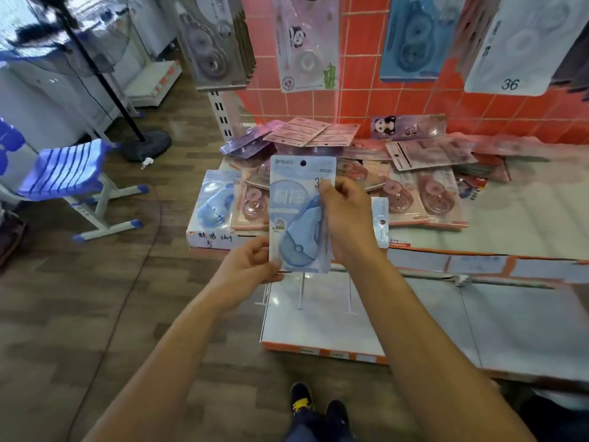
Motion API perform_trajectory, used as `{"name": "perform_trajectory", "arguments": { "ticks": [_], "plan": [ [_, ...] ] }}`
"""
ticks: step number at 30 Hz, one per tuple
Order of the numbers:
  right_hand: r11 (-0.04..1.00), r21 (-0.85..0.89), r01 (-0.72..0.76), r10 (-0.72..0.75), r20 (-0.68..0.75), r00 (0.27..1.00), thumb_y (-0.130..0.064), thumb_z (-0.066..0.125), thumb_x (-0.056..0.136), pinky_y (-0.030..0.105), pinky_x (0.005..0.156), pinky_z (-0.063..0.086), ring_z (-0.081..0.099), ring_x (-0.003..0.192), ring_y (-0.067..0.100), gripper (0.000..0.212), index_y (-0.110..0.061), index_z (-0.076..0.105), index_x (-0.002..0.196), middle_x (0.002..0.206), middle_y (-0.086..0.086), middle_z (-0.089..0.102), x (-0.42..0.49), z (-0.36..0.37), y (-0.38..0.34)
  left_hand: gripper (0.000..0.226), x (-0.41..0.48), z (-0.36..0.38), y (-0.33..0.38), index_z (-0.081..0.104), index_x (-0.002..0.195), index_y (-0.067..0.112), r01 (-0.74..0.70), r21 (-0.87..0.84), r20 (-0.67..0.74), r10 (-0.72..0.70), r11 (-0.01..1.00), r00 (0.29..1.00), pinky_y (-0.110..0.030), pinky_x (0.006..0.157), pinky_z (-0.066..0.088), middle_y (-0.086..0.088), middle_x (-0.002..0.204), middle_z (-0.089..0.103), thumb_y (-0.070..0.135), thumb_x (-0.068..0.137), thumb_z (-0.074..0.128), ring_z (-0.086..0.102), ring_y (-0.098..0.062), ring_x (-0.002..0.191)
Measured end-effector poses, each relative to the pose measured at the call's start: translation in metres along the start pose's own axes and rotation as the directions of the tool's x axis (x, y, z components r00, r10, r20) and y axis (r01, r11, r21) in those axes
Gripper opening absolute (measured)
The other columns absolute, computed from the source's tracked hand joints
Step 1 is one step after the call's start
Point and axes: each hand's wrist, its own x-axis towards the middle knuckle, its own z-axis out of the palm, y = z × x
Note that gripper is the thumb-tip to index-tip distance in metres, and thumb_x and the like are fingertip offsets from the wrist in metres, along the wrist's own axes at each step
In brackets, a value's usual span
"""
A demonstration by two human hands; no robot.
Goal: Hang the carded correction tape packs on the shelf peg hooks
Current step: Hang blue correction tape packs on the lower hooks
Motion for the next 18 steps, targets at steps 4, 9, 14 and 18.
{"name": "perform_trajectory", "arguments": {
  "ticks": [4, 9, 14, 18],
  "plan": [
    [1.000, -0.002, 0.018, -0.018, 0.070, 0.997, -0.026, 0.055, 0.095, 0.035, 0.067, 0.045, 0.052, 0.072, 0.019, 0.022, -0.010, 0.058, 0.080, 0.076, 0.009, 0.056, -0.021, -0.010, 0.013, 0.033, -0.013, 0.007, -0.021, 0.062, 0.105, 0.018, 0.030, 0.065, -0.007, -0.030, 0.997, 1.000, -0.027, 0.081, 0.057, 0.004, 0.095, 0.075, -0.010, 0.088, 0.057, 0.069, -0.012, 0.092],
    [1.000, 0.004, -0.018, 0.018, 0.032, 0.999, -0.031, 0.053, 0.096, 0.035, 0.067, 0.043, 0.048, 0.072, 0.020, 0.024, -0.012, 0.058, 0.082, 0.077, 0.010, 0.053, -0.041, -0.022, 0.020, 0.034, -0.031, 0.013, -0.037, 0.065, 0.102, 0.019, 0.056, 0.144, 0.022, -0.060, 0.988, 0.998, -0.029, 0.083, 0.056, 0.000, 0.099, 0.074, -0.011, 0.085, 0.060, 0.068, -0.012, 0.093],
    [0.999, -0.039, -0.022, 0.023, 0.020, 1.000, -0.037, 0.054, 0.094, 0.051, 0.078, 0.052, 0.054, 0.076, 0.021, 0.035, -0.005, 0.060, 0.081, 0.081, 0.010, 0.059, -0.062, -0.015, 0.032, 0.034, -0.047, 0.003, -0.050, 0.067, 0.101, 0.018, 0.057, 0.172, 0.055, -0.067, 0.983, 0.996, -0.027, 0.083, 0.057, 0.002, 0.097, 0.075, -0.011, 0.084, 0.061, 0.069, -0.010, 0.092],
    [0.999, -0.048, -0.024, 0.024, -0.005, 1.000, -0.036, 0.055, 0.093, 0.047, 0.074, 0.052, 0.056, 0.075, 0.020, 0.034, -0.005, 0.060, 0.080, 0.079, 0.009, 0.061, -0.089, -0.003, 0.056, 0.034, -0.064, -0.014, -0.078, 0.069, 0.098, 0.017, 0.089, 0.188, 0.051, -0.101, 0.978, 0.994, -0.029, 0.085, 0.056, -0.002, 0.099, 0.074, -0.013, 0.083, 0.061, 0.070, -0.012, 0.091]
  ]
}}
